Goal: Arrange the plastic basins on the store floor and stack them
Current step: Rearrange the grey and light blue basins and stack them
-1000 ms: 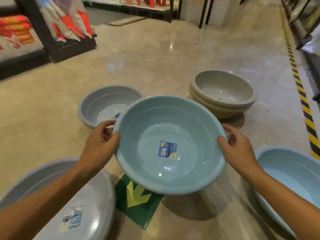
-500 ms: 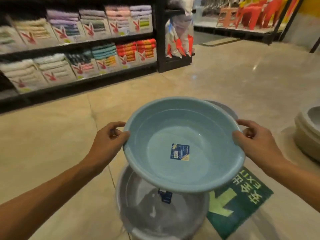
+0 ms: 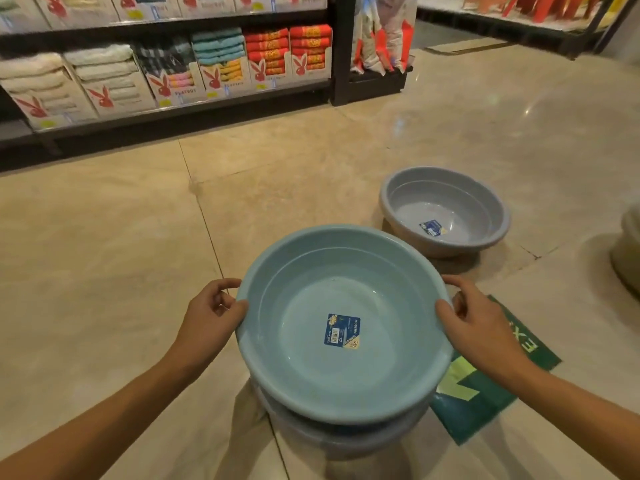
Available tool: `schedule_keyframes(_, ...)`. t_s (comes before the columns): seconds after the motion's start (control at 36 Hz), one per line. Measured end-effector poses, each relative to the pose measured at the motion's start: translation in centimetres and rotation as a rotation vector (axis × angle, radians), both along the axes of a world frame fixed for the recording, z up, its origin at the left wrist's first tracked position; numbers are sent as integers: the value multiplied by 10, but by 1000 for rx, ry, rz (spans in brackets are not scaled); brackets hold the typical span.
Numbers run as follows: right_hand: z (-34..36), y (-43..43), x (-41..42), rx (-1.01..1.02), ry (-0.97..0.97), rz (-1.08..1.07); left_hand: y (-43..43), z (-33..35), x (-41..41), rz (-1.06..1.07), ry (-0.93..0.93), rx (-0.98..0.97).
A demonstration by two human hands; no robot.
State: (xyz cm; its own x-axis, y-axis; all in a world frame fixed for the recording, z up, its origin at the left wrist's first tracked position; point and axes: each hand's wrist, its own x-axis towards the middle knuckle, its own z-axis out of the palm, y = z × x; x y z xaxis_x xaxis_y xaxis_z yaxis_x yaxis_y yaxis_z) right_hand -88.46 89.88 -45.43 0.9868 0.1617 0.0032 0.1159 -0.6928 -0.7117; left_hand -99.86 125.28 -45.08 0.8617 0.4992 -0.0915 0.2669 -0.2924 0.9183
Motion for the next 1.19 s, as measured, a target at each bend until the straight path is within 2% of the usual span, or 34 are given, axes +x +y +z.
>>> schedule_keyframes(0.44, -58, -9, -12, -301, 132, 101, -7, -54, -17, -116, 193, 189)
schedule_keyframes(0.72, -61, -9, -7, -338, 190, 133, -8, -58, -15, -102, 280, 301)
schedule_keyframes(0.83, -51, -9, -4, -388, 223, 172, -6, -56, -13, -71, 329, 544)
schedule_keyframes(0.92, -29, -12, 7, -523, 190, 173, -7, -40, 0, -126, 317, 687)
schedule_keyframes(1.03, 16, -27, 18, -749, 141, 264, -14, -5, 35, -303, 251, 863)
schedule_keyframes(1.11, 42, -49, 19, -783, 134, 253, -36, 17, 64, -443, 201, 973)
schedule_keyframes(1.19, 59, -74, 13, -785, 128, 220, -71, 34, 86, -549, 168, 992)
